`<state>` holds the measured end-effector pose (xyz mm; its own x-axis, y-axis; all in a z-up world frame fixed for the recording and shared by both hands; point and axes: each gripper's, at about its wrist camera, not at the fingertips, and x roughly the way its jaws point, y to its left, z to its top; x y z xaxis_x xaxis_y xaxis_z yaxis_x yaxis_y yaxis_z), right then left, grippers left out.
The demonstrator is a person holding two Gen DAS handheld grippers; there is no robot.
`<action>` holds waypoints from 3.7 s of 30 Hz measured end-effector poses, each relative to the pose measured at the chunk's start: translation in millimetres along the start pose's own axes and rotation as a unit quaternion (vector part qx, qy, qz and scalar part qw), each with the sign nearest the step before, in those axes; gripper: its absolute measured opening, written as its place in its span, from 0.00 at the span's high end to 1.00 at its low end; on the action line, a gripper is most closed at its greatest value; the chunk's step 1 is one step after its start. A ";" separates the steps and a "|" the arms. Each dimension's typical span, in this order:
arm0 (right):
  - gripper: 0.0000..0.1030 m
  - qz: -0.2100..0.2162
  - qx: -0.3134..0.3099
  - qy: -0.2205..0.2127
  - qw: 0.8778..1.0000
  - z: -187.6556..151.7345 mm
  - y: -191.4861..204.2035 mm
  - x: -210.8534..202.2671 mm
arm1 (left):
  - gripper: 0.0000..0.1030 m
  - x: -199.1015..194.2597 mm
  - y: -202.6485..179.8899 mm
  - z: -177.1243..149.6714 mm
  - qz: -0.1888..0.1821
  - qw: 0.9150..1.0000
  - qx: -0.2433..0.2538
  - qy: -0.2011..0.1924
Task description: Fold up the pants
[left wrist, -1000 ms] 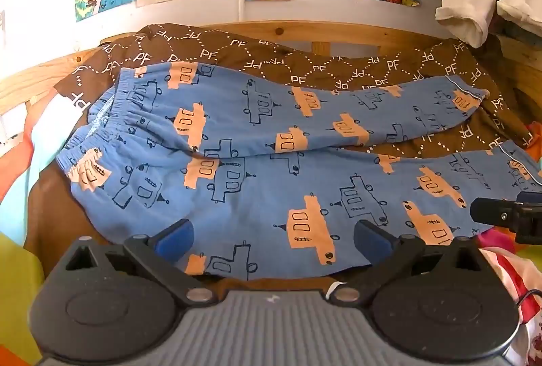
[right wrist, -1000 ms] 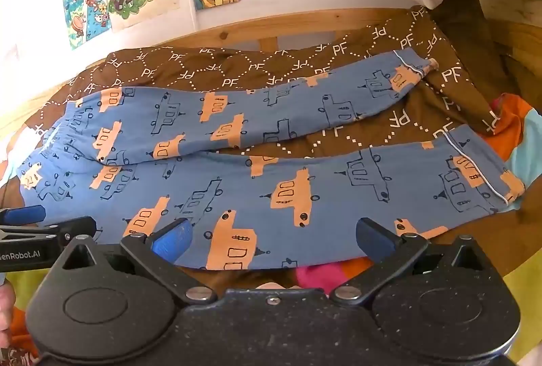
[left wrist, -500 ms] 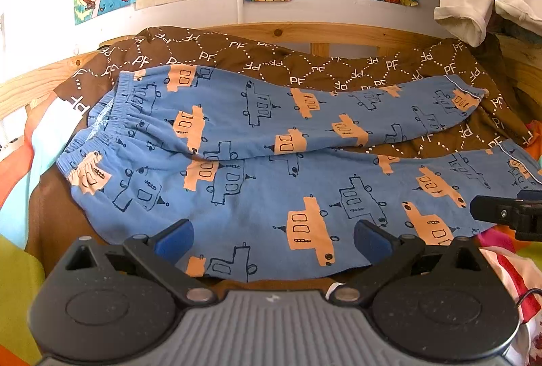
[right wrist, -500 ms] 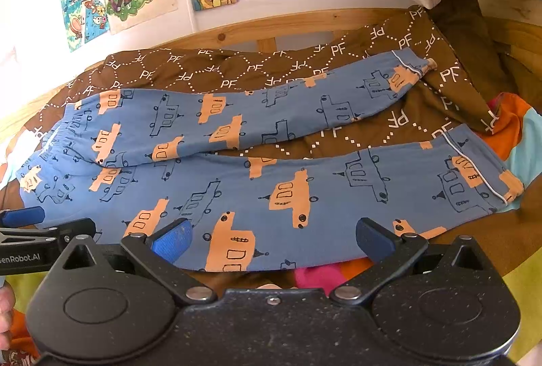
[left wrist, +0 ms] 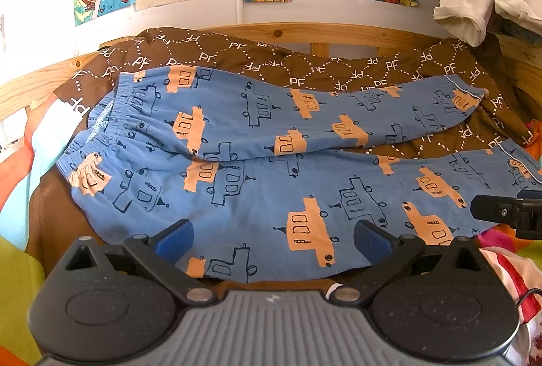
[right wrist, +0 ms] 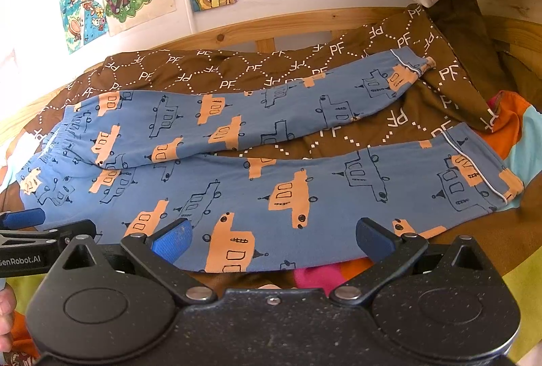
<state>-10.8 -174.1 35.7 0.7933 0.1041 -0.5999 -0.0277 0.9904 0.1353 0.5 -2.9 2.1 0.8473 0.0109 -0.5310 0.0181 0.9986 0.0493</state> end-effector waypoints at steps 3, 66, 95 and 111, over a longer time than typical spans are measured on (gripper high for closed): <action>0.01 0.001 0.001 0.000 1.000 -0.2 0.0 0.1 | 0.00 -0.1 -0.1 0.0 0.000 1.000 0.000 0.000; 0.01 0.139 -0.124 0.046 0.981 155.9 -56.1 79.9 | 0.00 99.5 26.6 195.4 0.004 0.990 0.129 0.057; 0.82 0.235 -0.349 0.236 0.876 251.6 -36.5 318.5 | 0.91 242.8 61.3 212.8 -0.087 0.936 0.301 0.162; 1.00 0.092 -0.367 0.062 0.924 291.1 4.9 303.7 | 0.99 236.6 58.9 258.0 0.062 0.968 0.227 0.082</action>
<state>407.1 -164.0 83.7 0.6603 0.2415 -0.7111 -0.5954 0.7455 -0.2997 338.9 45.2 97.6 0.7630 0.1749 -0.6223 0.1843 0.8639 0.4687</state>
